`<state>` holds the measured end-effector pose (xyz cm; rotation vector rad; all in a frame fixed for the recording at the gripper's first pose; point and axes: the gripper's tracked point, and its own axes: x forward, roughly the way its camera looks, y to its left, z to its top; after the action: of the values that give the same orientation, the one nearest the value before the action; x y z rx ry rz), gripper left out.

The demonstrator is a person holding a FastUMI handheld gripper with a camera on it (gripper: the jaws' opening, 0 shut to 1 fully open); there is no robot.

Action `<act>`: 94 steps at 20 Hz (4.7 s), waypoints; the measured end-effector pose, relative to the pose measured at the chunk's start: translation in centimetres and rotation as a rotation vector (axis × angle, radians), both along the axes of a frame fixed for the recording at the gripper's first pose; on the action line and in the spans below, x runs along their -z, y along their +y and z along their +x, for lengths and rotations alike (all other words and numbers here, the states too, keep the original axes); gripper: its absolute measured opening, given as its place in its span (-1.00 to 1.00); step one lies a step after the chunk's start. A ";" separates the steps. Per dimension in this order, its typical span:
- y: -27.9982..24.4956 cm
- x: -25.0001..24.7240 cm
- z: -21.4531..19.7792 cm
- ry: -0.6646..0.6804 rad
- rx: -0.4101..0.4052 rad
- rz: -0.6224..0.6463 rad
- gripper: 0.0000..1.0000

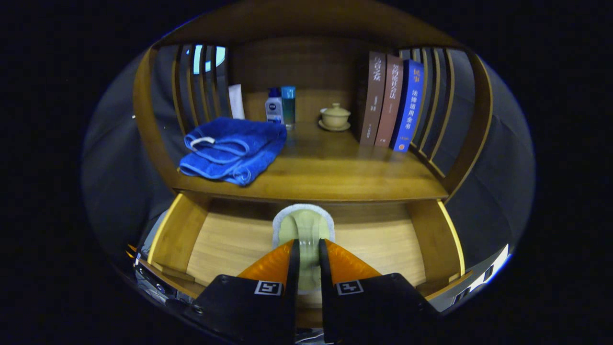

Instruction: Pull open the drawer, take out the items inside it, and place them on the countertop above the cabinet.

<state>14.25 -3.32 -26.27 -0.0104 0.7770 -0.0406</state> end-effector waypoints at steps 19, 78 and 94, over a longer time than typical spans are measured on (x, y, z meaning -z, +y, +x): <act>-2.4 -1.2 18.1 -0.035 0.043 0.027 -0.47; 1.0 5.6 -13.2 -0.445 0.061 0.071 1.00; 0.4 7.1 0.0 -0.456 0.067 0.083 1.00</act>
<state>14.23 -2.92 -33.40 0.1006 0.3219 -0.0710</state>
